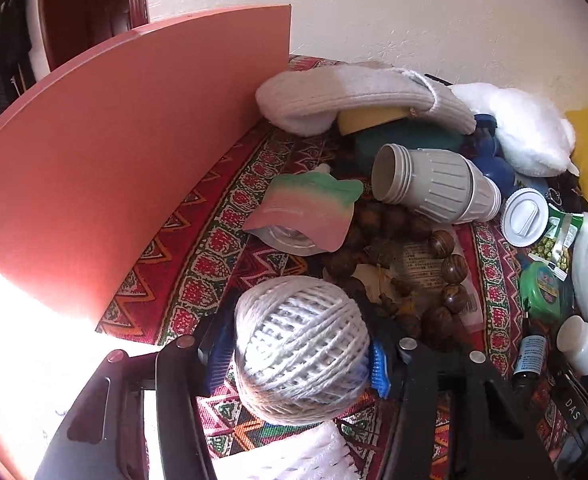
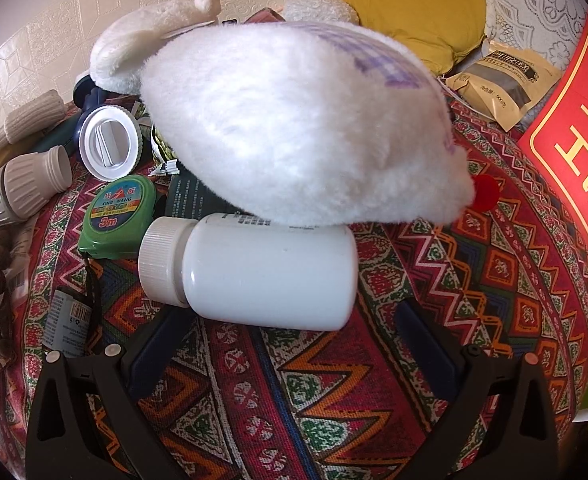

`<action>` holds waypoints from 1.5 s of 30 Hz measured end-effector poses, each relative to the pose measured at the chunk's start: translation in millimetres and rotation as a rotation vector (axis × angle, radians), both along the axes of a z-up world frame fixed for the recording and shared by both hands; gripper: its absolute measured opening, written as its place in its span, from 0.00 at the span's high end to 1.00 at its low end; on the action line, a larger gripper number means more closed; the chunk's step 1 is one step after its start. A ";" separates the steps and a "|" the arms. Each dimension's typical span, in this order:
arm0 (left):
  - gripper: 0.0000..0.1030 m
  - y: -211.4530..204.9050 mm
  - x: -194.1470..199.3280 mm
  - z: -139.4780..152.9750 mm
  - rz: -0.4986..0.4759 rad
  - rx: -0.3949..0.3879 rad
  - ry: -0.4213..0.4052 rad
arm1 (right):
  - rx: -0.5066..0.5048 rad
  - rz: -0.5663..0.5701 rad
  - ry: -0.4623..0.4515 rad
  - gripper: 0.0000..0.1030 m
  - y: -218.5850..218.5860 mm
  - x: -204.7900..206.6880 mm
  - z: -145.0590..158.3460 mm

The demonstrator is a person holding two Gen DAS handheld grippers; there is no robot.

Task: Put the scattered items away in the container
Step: 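Carry the twine ball into the pink box with left while right grasps a white pipe fitting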

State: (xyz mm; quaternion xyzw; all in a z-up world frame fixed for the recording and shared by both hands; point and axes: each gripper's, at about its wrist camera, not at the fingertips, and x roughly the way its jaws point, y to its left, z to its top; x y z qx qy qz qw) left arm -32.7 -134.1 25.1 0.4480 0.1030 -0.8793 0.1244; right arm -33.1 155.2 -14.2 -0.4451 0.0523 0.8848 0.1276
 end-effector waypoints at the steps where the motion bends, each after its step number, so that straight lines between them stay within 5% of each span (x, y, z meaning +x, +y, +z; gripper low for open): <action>1: 0.49 -1.4 1.3 0.6 0.001 0.007 0.003 | 0.000 0.000 -0.001 0.01 0.0 -0.1 -0.2; 13: 0.49 -0.2 26.1 28.5 -0.042 0.038 0.095 | -0.005 0.007 -0.035 0.01 -1.6 3.0 5.4; 17: 0.50 -5.3 36.8 48.0 -0.060 0.055 0.149 | -0.097 0.032 -0.014 0.01 -7.5 27.9 26.7; 22: 0.49 -30.1 45.0 97.5 -0.063 0.054 0.276 | -0.203 0.285 0.169 0.01 -51.0 48.3 76.0; 28: 0.49 -95.0 39.8 150.9 0.040 -0.077 0.420 | -0.274 0.551 0.134 0.05 -119.6 -11.8 98.5; 30: 0.49 -120.5 34.0 157.4 0.061 -0.092 0.432 | -0.399 0.627 0.055 0.11 -139.8 -33.1 91.3; 32: 0.49 -143.8 27.3 157.2 0.086 -0.108 0.425 | -0.664 0.593 -0.040 0.14 -147.2 -44.3 73.4; 35: 0.48 -181.1 16.0 143.9 0.128 -0.043 0.385 | -0.887 0.430 -0.100 0.17 -144.6 -66.0 47.1; 37: 0.43 -199.7 9.0 131.1 0.143 0.011 0.350 | -0.924 0.344 -0.099 0.20 -144.6 -76.3 36.1; 40: 0.23 -217.5 15.4 125.3 0.202 0.031 0.343 | -0.926 0.261 -0.090 0.22 -145.0 -85.2 25.1; 45: 0.20 -238.0 37.7 131.7 0.258 0.024 0.395 | -0.920 0.133 -0.072 0.22 -144.1 -87.8 16.7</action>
